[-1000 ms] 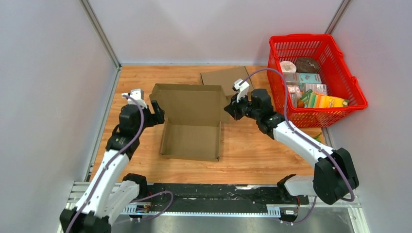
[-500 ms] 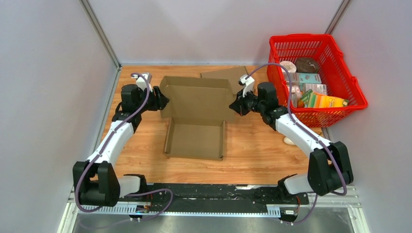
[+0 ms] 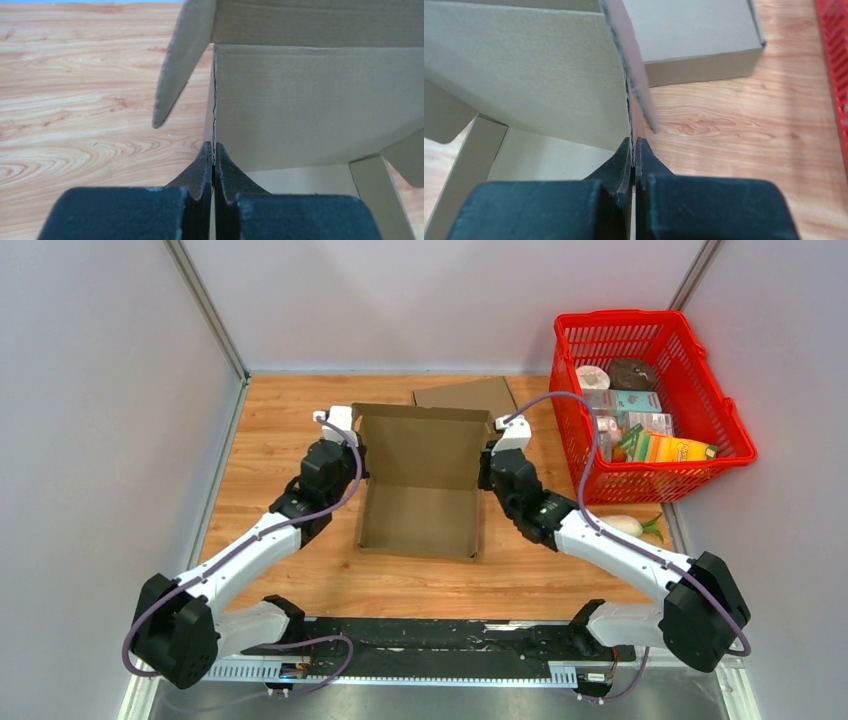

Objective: Fold the paper box

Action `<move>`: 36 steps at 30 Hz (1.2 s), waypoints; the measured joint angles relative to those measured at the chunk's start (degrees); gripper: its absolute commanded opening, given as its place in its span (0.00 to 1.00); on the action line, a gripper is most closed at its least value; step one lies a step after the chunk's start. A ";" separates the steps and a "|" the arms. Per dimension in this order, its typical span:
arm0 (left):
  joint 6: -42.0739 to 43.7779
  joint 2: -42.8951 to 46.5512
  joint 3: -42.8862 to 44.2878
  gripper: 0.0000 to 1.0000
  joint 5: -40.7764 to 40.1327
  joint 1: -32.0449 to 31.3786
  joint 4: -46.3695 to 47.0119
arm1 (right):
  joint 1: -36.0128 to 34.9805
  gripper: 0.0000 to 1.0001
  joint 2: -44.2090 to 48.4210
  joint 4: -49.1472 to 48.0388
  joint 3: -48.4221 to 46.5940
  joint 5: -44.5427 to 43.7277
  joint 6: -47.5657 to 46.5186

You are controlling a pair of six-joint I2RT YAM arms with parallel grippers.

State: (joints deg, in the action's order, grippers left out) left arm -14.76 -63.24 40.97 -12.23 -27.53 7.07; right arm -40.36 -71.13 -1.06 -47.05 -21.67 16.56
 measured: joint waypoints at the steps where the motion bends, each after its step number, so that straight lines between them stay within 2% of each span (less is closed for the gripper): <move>1: -0.24 -0.90 0.00 0.00 -2.49 -1.55 1.40 | -1.77 0.00 -0.02 -0.17 0.44 -4.57 1.53; 6: -2.71 -3.82 -0.68 0.00 -11.10 -5.57 6.27 | -6.64 0.00 -1.33 -2.12 1.25 -18.75 7.50; 11: -6.84 -3.41 -5.46 0.00 -14.29 -6.84 12.41 | -7.78 0.01 -2.60 -8.20 5.53 -23.26 10.71; 14: -9.92 -2.03 -7.15 0.00 -14.32 -7.30 13.86 | -8.41 0.01 -1.95 -12.72 8.57 -24.46 11.63; 18: -12.70 -1.09 -8.13 0.00 -14.86 -8.11 14.08 | -9.31 0.01 -0.83 -13.22 9.46 -24.74 12.13; 30: -15.93 3.69 -21.27 0.00 -16.87 -10.88 29.77 | -13.31 0.01 4.33 -27.06 21.18 -25.57 8.02; 36: -16.96 7.10 -25.31 0.00 -16.96 -11.54 31.47 | -15.04 0.03 5.29 -30.08 23.82 -26.12 8.50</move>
State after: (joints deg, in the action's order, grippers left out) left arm -31.73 -56.14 15.66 -29.19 -39.07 38.54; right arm -55.40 -65.84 -31.14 -23.22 -47.79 25.06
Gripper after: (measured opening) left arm 0.008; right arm 0.015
